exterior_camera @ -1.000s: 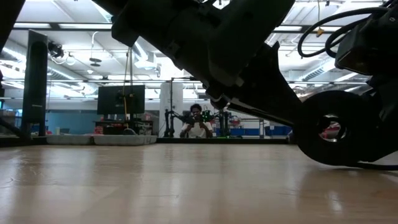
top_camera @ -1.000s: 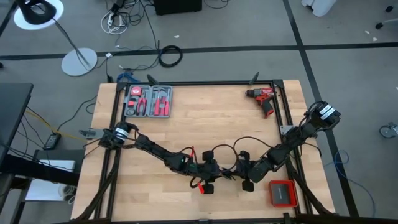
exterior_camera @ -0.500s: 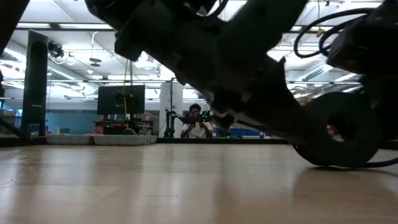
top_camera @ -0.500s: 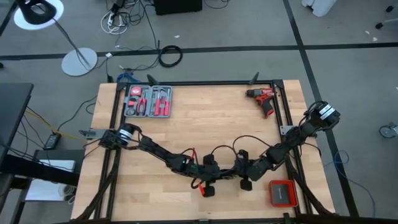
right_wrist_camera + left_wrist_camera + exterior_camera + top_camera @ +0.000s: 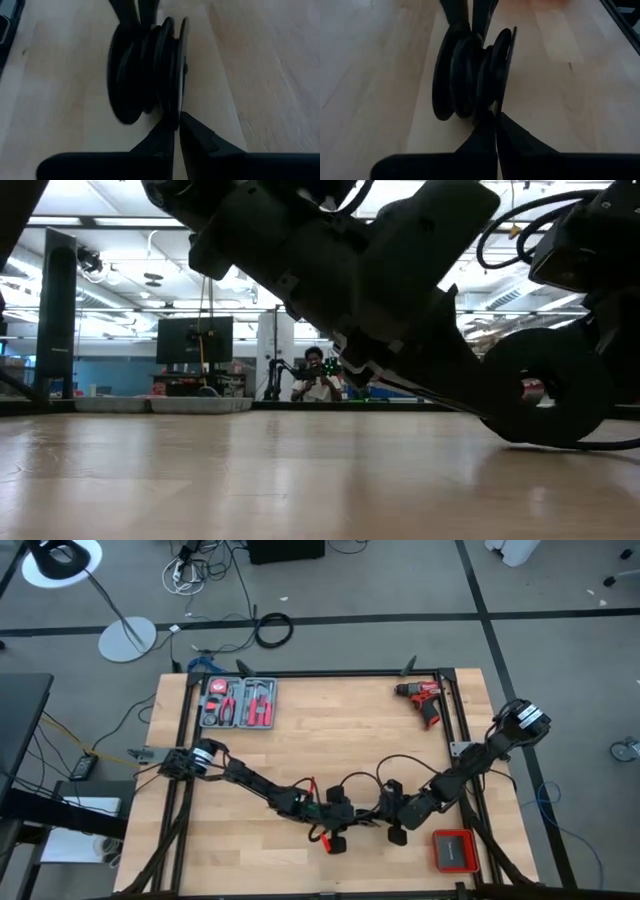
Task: Coil cords
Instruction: Uncoil the black wire from the black spool
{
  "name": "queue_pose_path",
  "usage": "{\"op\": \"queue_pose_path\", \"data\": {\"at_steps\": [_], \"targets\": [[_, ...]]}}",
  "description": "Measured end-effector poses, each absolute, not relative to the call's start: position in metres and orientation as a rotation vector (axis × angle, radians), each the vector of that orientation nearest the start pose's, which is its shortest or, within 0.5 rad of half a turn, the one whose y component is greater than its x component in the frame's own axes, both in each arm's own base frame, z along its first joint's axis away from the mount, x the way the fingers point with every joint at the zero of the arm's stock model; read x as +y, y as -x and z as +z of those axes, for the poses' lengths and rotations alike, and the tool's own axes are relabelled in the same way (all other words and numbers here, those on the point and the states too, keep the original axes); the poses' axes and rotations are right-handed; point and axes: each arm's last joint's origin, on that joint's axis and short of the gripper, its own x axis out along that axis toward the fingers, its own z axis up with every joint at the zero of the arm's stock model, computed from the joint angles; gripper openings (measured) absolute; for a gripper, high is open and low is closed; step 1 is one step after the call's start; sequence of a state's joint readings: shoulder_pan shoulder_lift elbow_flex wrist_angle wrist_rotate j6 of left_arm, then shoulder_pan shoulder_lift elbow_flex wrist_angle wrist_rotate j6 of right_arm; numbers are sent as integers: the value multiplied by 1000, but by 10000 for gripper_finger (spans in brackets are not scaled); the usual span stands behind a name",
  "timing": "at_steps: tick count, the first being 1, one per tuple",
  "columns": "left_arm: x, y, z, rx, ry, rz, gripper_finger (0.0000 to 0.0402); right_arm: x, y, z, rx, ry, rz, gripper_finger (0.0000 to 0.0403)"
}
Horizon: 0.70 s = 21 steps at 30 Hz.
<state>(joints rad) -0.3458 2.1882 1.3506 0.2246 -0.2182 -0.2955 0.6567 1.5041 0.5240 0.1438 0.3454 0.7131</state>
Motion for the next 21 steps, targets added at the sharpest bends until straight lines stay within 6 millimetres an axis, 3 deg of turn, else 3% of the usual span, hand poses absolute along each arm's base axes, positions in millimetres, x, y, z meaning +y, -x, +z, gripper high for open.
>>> {"op": "queue_pose_path", "data": {"at_steps": [9, 21], "targets": [[-145, -428, 135, 641, 67, 21, 0, 146, -187, 142, 807, -250, -10, 25], [-159, -425, 178, 681, -20, 14, 0, 158, -169, 147, 708, -283, -113, 25]]}}
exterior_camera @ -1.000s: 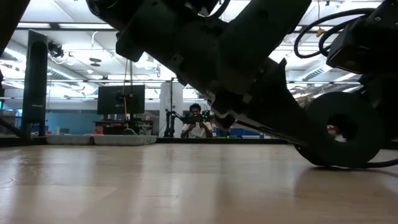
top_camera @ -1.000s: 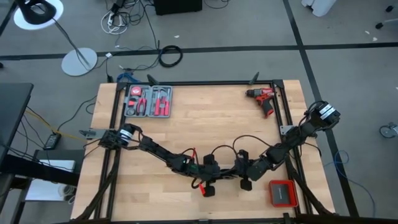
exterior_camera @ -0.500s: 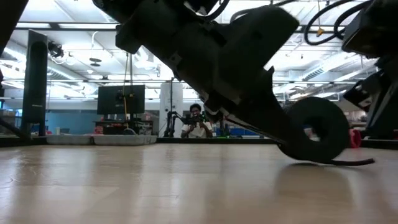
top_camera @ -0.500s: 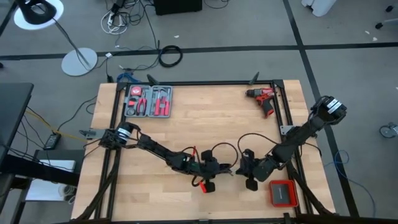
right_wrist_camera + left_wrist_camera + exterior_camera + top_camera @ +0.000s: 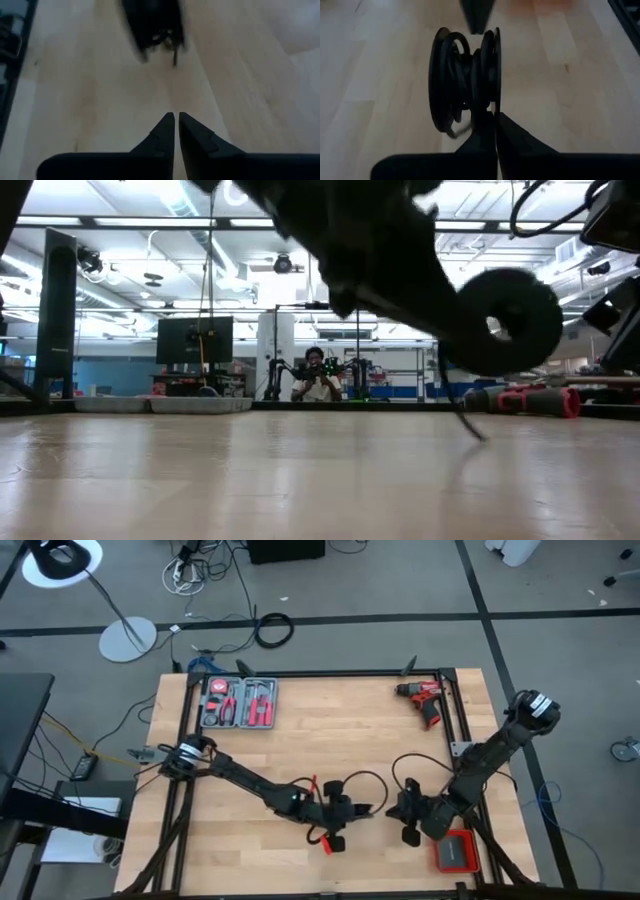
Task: Coil cords
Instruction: Uncoil the black wire from the black spool
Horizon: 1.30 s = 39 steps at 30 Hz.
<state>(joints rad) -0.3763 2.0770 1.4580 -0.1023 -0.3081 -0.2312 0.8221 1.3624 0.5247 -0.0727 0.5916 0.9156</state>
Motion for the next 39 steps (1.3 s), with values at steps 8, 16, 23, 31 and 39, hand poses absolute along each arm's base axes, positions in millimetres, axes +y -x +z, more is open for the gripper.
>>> {"op": "queue_pose_path", "data": {"at_steps": [8, 16, 23, 31, 39], "targets": [[-162, -429, 193, 675, -48, 17, 0, 162, -174, 146, 677, -281, -83, 25], [-169, -429, 205, 696, -84, -6, 0, 158, -173, 146, 703, -269, -90, 25], [-173, -431, 215, 685, -83, -14, 0, 147, -180, 146, 705, -225, -125, 25], [-180, -427, 228, 639, -79, -14, 0, 140, -182, 142, 720, -165, -128, 25], [-178, -419, 206, 657, -177, -18, 0, 104, -173, 128, 755, -175, -211, 25]]}}
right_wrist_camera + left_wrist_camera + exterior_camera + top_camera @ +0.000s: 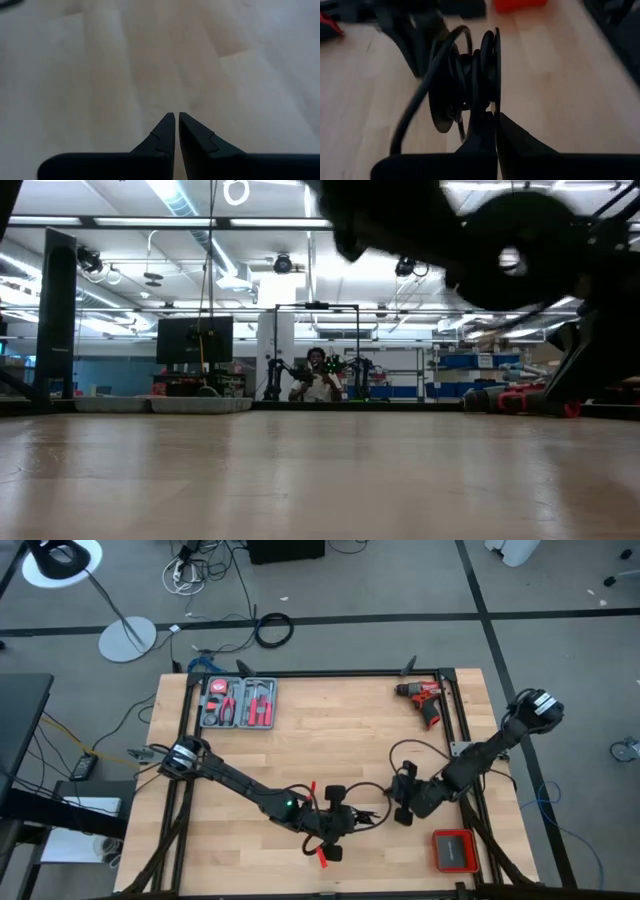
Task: Coil cords
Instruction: Uncoil the black wire from the black spool
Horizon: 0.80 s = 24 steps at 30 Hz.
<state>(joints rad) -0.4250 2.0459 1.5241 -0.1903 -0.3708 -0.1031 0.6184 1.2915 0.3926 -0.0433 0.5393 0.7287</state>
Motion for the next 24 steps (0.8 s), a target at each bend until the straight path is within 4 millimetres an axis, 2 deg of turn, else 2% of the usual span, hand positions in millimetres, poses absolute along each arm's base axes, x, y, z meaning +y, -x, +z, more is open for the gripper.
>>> {"op": "queue_pose_path", "data": {"at_steps": [4, 8, 13, 16, 21, 24], "targets": [[-161, -410, 187, 657, -187, -55, 0, 87, -167, 129, 765, -233, -218, 25], [-138, -396, 166, 575, -131, -134, 0, 74, -166, 133, 761, -284, -204, 25], [-106, -372, 161, 497, -49, -143, 0, 64, -171, 140, 717, -316, -204, 25], [-94, -359, 170, 497, -32, -129, 0, 63, -180, 146, 648, -366, -145, 25], [-85, -338, 205, 537, -49, -122, 0, 64, -197, 158, 523, -416, -70, 25], [-77, -326, 220, 564, -100, -108, 0, 65, -205, 160, 524, -374, -82, 25]]}}
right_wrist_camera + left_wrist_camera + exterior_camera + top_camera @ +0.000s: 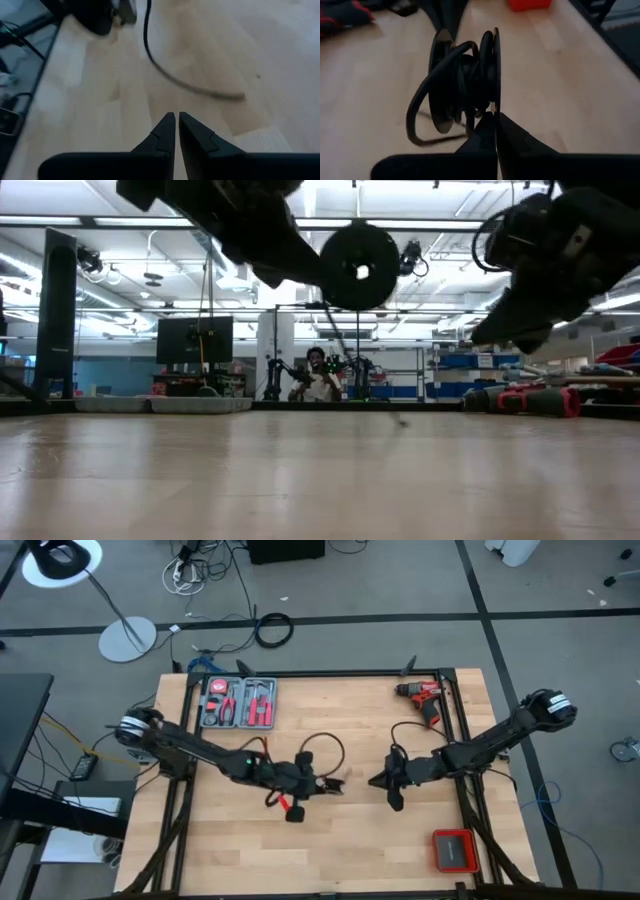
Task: Coil cords
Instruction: Uncoil the black wire from the black spool
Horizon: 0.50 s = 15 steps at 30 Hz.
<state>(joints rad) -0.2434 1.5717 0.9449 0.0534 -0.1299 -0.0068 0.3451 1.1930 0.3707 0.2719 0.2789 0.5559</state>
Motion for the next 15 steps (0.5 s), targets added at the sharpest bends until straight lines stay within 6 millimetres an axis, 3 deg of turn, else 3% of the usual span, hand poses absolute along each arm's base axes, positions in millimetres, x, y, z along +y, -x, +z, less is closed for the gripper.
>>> {"op": "queue_pose_path", "data": {"at_steps": [5, 15], "targets": [[-58, -313, 244, 542, -138, -108, 0, 60, -232, 171, 412, -314, -98, 25], [-44, -306, 266, 441, -167, -167, 0, 36, -278, 159, 322, -135, -56, 37]]}}
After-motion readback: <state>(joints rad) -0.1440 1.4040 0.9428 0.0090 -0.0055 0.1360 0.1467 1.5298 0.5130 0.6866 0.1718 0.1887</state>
